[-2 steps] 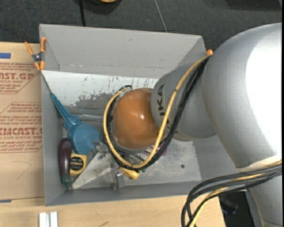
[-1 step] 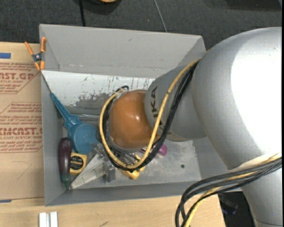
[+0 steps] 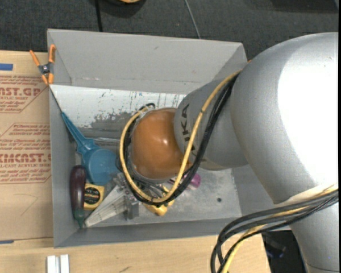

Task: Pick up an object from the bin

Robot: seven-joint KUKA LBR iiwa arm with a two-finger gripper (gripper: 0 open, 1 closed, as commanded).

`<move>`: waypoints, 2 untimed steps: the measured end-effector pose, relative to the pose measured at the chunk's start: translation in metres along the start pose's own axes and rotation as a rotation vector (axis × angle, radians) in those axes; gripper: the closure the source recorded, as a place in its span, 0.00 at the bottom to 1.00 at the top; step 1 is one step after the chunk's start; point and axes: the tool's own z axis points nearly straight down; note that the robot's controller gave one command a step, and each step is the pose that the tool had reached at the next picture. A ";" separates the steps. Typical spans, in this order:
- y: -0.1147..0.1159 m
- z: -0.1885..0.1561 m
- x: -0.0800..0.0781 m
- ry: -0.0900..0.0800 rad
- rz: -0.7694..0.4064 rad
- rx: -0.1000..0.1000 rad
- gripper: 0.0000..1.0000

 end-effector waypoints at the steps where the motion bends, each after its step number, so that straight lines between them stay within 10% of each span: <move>1: 0.000 -0.004 0.002 0.010 0.001 0.000 1.00; 2: 0.000 -0.018 0.006 0.023 0.001 0.001 1.00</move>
Offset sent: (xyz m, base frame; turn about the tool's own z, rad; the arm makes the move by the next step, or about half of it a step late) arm 0.0000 -0.0003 0.0930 0.0000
